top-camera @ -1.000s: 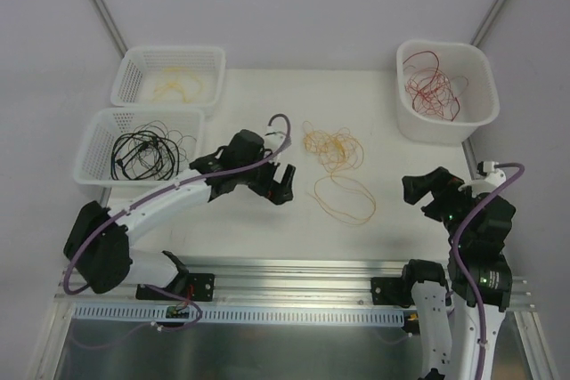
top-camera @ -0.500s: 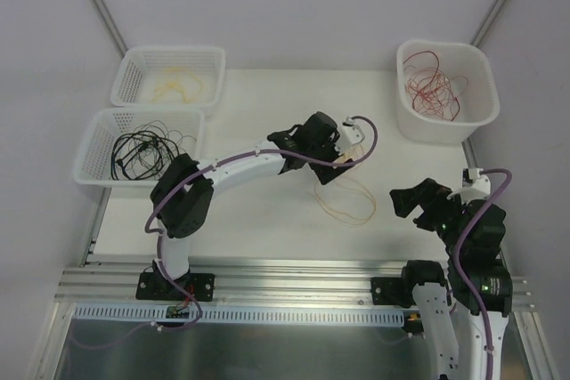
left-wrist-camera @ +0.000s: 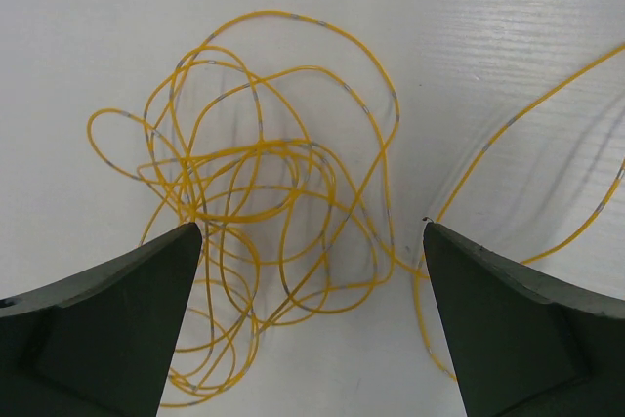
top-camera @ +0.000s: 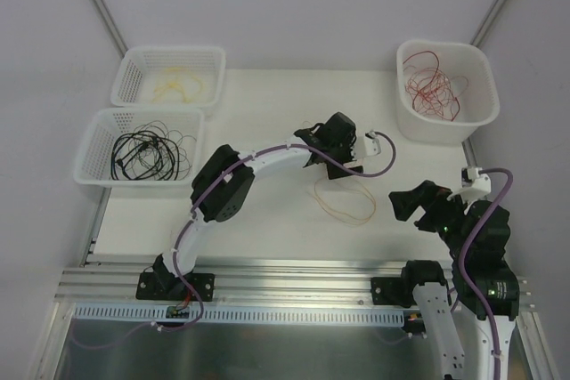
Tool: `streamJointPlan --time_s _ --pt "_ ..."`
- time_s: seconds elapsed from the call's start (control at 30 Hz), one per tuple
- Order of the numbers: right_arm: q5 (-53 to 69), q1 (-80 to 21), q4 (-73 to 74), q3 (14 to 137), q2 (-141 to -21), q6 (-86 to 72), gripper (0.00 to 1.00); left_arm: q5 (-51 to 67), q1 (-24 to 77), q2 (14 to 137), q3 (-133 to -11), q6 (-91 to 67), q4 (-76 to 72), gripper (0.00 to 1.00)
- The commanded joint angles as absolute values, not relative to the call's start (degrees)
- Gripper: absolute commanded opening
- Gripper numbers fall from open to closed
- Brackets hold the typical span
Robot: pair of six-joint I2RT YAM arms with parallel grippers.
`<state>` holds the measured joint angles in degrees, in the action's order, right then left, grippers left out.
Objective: Untangle the cables
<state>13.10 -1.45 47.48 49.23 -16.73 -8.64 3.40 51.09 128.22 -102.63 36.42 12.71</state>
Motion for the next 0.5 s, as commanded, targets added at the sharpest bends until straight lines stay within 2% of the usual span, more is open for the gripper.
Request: streamJointPlan --time_s 0.0,0.23,0.37,0.4,0.47 --pt "14.2 -2.0 48.8 51.2 -17.9 -7.5 1.00 8.9 49.4 130.6 -106.9 37.0 12.9 0.99" --pt "13.8 -2.0 49.2 50.9 -17.9 -7.4 0.99 13.3 48.2 132.4 -108.2 29.7 15.3 0.97" --pt "14.0 -2.1 49.4 50.6 -17.8 -7.6 1.00 16.3 48.1 133.6 -107.9 26.6 17.1 0.81" --pt "14.0 -2.0 49.5 50.7 -17.7 -7.6 1.00 16.3 48.3 133.9 -107.9 26.5 17.8 0.70" --pt "13.7 -2.0 49.9 50.7 -17.5 -7.5 1.00 15.7 48.8 133.8 -107.8 25.6 18.7 0.57"
